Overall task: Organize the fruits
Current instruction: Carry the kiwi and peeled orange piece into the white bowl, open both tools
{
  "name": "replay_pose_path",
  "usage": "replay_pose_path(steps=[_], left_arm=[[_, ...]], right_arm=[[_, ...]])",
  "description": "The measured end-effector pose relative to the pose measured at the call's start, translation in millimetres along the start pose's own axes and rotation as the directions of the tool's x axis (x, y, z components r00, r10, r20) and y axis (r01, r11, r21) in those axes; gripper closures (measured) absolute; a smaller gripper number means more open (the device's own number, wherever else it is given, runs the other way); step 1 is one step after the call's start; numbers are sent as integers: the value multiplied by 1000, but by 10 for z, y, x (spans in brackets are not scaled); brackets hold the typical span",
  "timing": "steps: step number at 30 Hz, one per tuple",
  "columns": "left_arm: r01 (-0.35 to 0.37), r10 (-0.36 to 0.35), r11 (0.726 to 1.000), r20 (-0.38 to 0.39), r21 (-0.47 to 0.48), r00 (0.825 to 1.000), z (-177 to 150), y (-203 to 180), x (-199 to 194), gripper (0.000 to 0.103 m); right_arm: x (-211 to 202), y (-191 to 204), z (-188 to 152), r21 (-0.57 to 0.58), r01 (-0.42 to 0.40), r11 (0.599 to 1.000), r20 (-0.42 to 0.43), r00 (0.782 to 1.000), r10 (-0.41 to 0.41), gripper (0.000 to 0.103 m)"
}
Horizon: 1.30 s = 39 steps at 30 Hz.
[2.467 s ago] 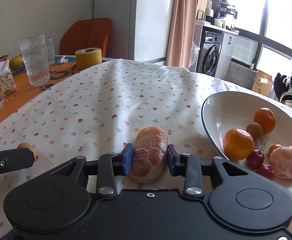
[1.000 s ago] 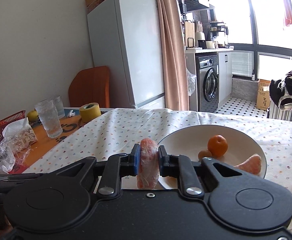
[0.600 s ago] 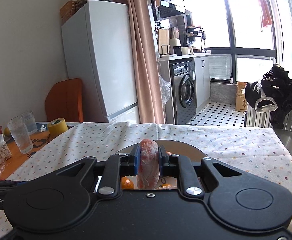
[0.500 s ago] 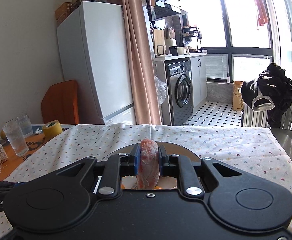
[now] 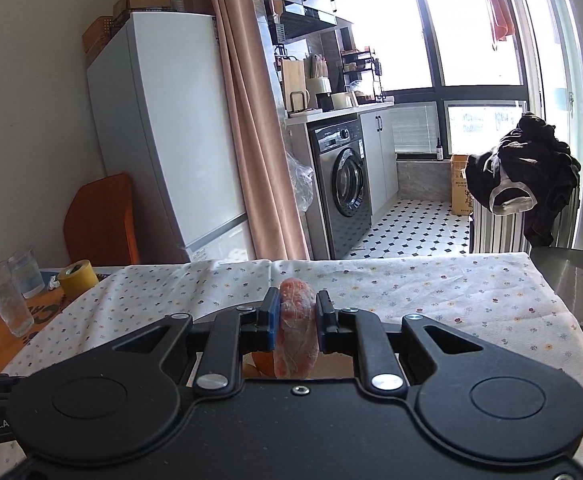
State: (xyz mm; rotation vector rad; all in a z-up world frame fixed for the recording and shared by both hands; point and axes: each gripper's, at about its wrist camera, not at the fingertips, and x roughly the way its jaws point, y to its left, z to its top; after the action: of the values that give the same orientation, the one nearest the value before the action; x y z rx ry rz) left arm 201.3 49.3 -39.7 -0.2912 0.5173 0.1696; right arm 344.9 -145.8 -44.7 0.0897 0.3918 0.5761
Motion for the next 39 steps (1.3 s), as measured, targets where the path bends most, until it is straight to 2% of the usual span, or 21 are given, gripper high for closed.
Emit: replay_pose_path(steps=[4,6,12,17,23,28,34,36,39], left_arm=[[1,-1,1000,-10,14,1000,50,-71,90,80],[-1,1,1000,-15,24,1000,71,-99,142,80],[-7,7,999,-21,34,1000,129,-160,262,80],[-6,8,999,-32,48,999,163,-222,355,80],[-4,5,999,-21,47,1000,239,-310,416,80],[-11,11,999,-4,44,1000,279,-378,385,69],[-42,43,999,-5,35,999,234,-343,290,69],[-53,53,998,-8,32,999,213,-332,252,68],[-77,77,996,-11,34,997,207,-331,147,65]], right_arm=[[107,-113,-54,44,-45,998,-30,998,47,81],[122,-182,-87,78,-32,996,-39,999,35,73],[8,-333,-53,123,-35,992,-21,999,38,72],[-9,-374,-52,136,-42,990,-39,998,48,70],[-19,-345,-70,122,-60,991,-49,997,66,62],[-18,-316,-75,123,-83,989,-59,994,91,58],[-33,-279,-78,112,-95,989,-65,993,103,50],[-12,-289,-88,108,-123,987,-64,989,130,48],[-2,-314,-100,140,-108,984,-100,987,123,48]])
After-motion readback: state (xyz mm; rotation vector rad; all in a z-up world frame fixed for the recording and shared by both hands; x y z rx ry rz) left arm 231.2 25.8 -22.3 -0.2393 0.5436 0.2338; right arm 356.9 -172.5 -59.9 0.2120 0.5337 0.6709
